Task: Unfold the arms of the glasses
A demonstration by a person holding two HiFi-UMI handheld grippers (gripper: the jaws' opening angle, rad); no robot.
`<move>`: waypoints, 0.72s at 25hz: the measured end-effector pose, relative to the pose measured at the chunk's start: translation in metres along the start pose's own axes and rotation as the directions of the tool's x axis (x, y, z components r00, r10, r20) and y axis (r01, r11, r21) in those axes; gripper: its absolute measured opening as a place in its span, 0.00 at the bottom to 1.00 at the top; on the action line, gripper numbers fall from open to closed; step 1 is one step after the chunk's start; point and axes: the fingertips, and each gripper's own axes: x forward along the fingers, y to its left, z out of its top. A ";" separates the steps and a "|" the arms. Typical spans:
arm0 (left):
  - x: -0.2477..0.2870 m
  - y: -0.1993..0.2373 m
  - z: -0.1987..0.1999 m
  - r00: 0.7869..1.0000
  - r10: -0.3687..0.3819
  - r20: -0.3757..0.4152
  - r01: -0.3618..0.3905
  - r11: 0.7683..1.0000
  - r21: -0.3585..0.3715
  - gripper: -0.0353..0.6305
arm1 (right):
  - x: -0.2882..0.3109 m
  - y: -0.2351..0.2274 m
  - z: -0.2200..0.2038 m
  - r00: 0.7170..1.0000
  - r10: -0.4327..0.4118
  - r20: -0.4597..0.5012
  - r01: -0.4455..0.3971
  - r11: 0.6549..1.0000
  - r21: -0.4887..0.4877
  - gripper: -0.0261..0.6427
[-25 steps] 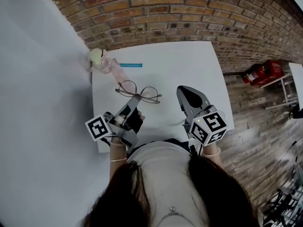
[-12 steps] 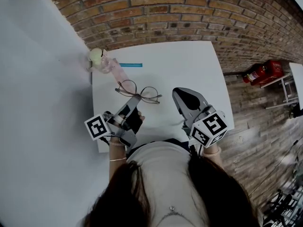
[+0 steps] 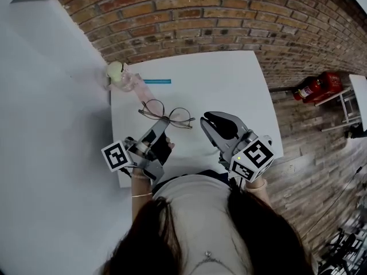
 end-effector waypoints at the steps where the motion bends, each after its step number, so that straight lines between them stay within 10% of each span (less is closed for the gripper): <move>1: 0.000 0.000 -0.001 1.000 -0.002 -0.002 0.002 1.000 0.000 0.09 | 0.000 0.002 0.000 1.000 0.011 -0.002 -0.011 1.000 0.000 0.11; 18: 0.003 -0.005 -0.012 0.997 -0.042 -0.066 0.041 0.999 -0.019 0.09 | 0.002 0.023 -0.005 0.988 0.154 -0.016 -0.154 0.988 0.017 0.13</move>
